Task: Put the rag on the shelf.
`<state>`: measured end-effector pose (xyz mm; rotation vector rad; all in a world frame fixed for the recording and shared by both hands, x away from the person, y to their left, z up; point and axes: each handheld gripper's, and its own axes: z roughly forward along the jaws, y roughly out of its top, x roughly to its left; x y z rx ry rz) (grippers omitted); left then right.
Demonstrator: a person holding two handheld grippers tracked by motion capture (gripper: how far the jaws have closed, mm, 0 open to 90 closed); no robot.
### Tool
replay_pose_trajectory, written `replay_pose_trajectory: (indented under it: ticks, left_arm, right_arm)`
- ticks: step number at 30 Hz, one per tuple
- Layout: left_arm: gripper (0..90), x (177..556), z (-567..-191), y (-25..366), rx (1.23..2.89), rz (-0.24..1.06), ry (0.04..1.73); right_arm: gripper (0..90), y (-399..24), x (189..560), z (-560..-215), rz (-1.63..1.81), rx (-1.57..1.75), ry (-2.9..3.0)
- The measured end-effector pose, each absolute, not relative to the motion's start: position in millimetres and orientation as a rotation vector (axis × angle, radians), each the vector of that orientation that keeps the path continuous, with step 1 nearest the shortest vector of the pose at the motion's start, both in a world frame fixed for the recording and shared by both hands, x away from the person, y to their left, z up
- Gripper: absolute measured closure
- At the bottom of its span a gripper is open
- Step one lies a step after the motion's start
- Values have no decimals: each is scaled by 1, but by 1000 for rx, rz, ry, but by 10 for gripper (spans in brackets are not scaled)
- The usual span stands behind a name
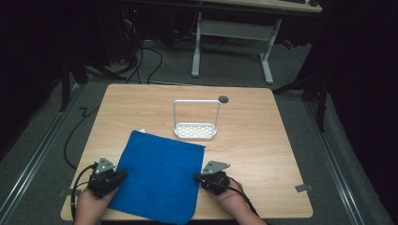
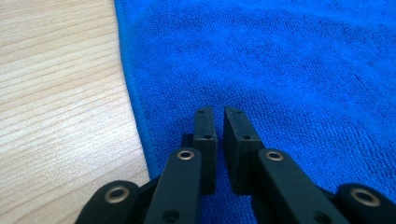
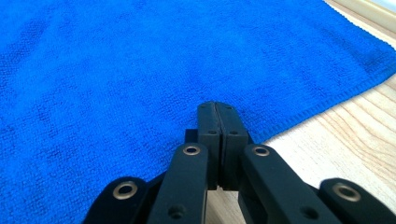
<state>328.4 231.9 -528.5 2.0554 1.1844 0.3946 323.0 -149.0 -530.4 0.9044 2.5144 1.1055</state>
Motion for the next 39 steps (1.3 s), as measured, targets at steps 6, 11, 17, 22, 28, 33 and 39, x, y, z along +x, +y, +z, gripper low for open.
replay_pose_trajectory:
  ticks: [6,11,17,22,28,33,39]
  left_arm:
    - [835,327,-528,230,2065,382,1169]
    - [826,325,-528,222,2085,366,1132]
    - [825,327,-527,214,2112,350,1097]
    - [825,330,-526,203,2139,330,1055]
    - [824,332,-526,189,2159,305,1007]
    - [823,329,-525,174,2184,282,942]
    - [818,324,-525,159,2212,254,878]
  right_arm:
    - [900,-150,323,-530,1095,901,2514]
    - [900,-155,323,-530,1098,913,2510]
    - [900,-165,322,-529,1080,942,2497]
    - [900,-176,321,-529,1075,978,2473]
    - [900,-187,321,-529,1061,1013,2443]
    - [900,-199,320,-529,1050,1059,2408]
    - [900,-214,320,-529,1036,1110,2372]
